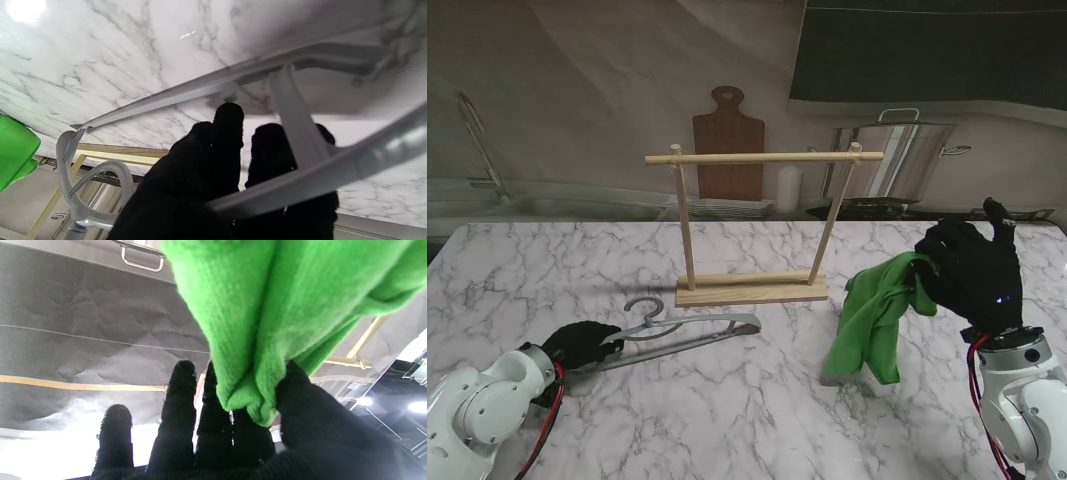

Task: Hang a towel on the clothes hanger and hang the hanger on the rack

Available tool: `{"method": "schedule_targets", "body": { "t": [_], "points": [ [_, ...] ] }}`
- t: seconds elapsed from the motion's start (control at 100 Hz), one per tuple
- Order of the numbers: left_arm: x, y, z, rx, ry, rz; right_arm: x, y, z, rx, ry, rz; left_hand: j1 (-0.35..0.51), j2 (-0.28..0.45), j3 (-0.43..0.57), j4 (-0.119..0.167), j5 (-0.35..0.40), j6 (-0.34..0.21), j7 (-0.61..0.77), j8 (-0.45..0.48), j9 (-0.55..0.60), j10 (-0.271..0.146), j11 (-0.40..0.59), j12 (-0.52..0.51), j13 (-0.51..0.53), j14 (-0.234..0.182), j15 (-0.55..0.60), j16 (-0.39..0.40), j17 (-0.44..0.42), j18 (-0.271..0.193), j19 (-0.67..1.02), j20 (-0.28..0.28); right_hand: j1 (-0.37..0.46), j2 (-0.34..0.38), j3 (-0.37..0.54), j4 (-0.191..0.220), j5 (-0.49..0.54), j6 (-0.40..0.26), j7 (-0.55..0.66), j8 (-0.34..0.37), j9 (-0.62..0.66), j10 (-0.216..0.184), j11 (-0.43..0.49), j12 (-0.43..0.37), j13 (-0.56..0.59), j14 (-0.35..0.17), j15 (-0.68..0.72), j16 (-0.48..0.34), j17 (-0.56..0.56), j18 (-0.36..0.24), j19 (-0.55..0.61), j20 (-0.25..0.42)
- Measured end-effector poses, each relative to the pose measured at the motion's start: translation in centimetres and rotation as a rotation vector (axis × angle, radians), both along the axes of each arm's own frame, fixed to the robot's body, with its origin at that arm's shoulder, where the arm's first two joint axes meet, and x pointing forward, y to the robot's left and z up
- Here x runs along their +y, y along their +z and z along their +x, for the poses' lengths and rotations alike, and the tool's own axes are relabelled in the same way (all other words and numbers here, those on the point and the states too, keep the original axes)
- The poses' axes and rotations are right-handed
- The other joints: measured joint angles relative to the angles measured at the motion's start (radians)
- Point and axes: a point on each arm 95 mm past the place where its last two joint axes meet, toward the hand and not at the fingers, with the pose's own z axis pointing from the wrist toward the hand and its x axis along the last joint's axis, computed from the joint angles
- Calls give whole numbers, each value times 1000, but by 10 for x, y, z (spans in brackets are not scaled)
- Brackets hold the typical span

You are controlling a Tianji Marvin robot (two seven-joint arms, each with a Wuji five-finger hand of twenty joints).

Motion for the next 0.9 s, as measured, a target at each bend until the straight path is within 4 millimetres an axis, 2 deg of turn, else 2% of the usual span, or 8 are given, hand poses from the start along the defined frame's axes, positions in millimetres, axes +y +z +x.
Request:
{"method": "schedule_targets", "body": {
  "t": [0.14,0.27,0.56,0.69,0.72,0.73,0.77,0.9],
  "points": [
    [-9,3,4,-12,-15,-15,1,3,-5,-12,10,0,-35,73,-164,0,24,40,-12,-26,86,-41,129,71,153,-44,183,10,184,-31,-59,-37,0,0,0,0,0,0,0,0,1,0,0,1,0,0,0,0,0,0,0,0],
    [-17,5,9,-41,-20,-25,1,4,-7,-15,13,-2,-71,100,-183,0,64,60,32,14,138,-53,187,74,222,-67,246,-14,280,-38,-70,-111,0,0,0,0,0,0,0,0,11,0,1,2,0,0,0,0,0,0,0,0],
    [-43,5,18,-12,-27,-128,6,6,-13,-12,51,22,-75,128,-184,0,62,84,79,85,144,-52,198,72,249,-72,281,-25,305,-38,-71,-152,0,0,0,0,0,0,0,0,12,0,1,4,12,0,0,0,0,0,0,0],
    [-60,3,23,14,-60,-124,14,13,-24,-16,110,67,-75,138,-184,0,53,84,78,102,123,-8,-44,-78,241,-70,263,-38,293,-37,-71,-163,0,0,0,0,0,0,0,0,14,1,1,4,17,0,0,0,0,1,-2,0],
    [-64,3,24,25,-64,-131,15,15,-27,-20,124,79,-75,138,-184,0,53,84,78,102,123,-8,-44,-78,241,-70,263,-38,293,-37,-71,-163,0,0,0,0,0,0,0,0,14,1,1,4,17,0,0,0,0,1,-2,0],
    [-65,3,24,29,-64,-135,16,15,-27,-21,127,82,-75,138,-184,0,50,84,77,102,114,5,-131,-148,220,-64,230,-52,267,-33,-71,-163,0,0,1,0,0,0,0,0,23,1,2,5,23,0,0,0,0,1,-2,0],
    [-71,2,26,48,-66,-153,18,17,-31,-26,141,95,-74,139,-187,0,35,84,75,102,103,13,-217,-222,193,-40,168,-68,223,-9,-85,-160,0,0,1,0,0,0,0,0,23,1,2,5,24,0,0,0,0,1,-3,-1],
    [-90,3,31,81,-92,-163,23,23,-42,-31,184,132,-74,150,-192,0,10,74,64,117,56,49,-430,-397,91,27,-101,-145,68,52,-96,-149,0,0,2,0,0,0,0,0,24,2,2,12,25,5,0,0,0,11,-4,-1]
  ]
}}
